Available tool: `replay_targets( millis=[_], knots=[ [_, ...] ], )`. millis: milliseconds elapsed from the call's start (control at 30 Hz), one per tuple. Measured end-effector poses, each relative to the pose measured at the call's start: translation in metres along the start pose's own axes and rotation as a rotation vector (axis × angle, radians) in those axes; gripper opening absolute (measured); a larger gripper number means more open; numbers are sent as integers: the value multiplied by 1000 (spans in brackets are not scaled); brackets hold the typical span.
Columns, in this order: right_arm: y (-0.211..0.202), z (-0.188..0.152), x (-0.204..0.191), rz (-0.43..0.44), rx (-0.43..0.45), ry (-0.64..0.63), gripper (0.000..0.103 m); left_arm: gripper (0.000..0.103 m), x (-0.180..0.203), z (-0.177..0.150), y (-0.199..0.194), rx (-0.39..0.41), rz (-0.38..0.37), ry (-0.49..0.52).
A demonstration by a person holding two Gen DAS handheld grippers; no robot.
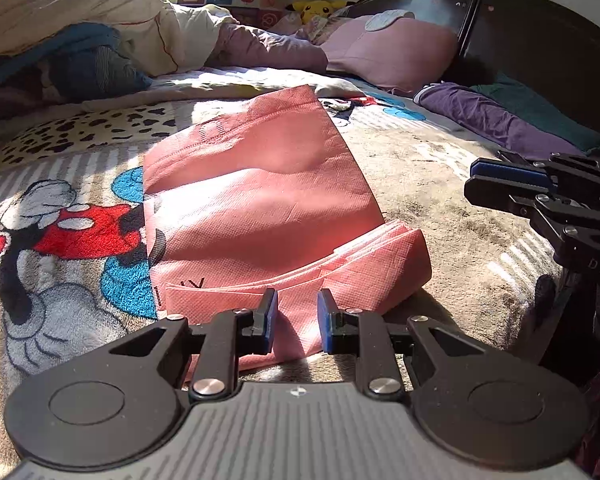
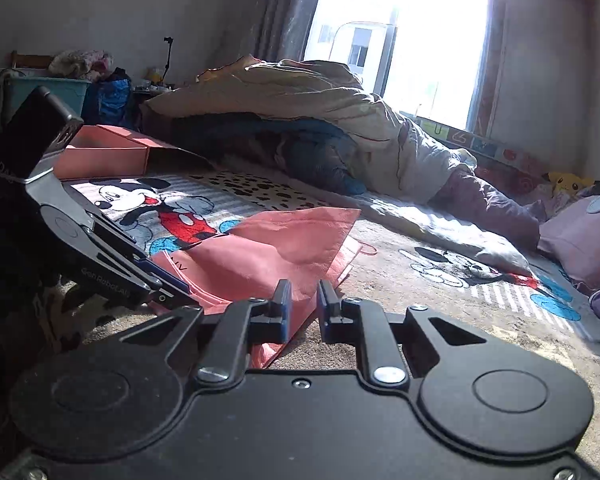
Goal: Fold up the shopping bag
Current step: 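Pinch the folded bag edge with the right gripper while the left gripper grasps the opposite side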
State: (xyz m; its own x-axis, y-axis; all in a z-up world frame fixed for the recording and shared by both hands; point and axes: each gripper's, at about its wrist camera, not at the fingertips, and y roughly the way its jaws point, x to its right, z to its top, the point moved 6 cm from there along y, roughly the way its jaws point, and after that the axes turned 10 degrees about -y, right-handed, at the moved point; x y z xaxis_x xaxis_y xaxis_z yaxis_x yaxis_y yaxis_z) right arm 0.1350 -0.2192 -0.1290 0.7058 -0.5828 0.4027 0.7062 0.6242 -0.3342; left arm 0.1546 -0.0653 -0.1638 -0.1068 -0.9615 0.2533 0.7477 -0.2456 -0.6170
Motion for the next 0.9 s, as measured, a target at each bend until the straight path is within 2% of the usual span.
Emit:
replay_targets(
  millis=[133,233,433,500,633,767,900],
  knots=[
    [22,-6,-21,60,-56,-61,4,20,0,0,0,1,8,-12],
    [31,-10,-11,65,-74,16,0,20,-1,0,0,4,12,-25],
    [34,-1,-13,95,-54,74,0,20,3,2,2,-4,26,-13],
    [42,-6,-17,81,-84,67,0,20,3,2,2,2,32,-13],
    [48,-13,-9,83,-93,148,0,20,2,2,1,8,36,-13],
    [56,-19,2,104,-138,287,0,20,1,2,0,6,35,-7],
    [64,-24,8,117,-177,372,0,21,5,4,0,19,32,70]
  ],
)
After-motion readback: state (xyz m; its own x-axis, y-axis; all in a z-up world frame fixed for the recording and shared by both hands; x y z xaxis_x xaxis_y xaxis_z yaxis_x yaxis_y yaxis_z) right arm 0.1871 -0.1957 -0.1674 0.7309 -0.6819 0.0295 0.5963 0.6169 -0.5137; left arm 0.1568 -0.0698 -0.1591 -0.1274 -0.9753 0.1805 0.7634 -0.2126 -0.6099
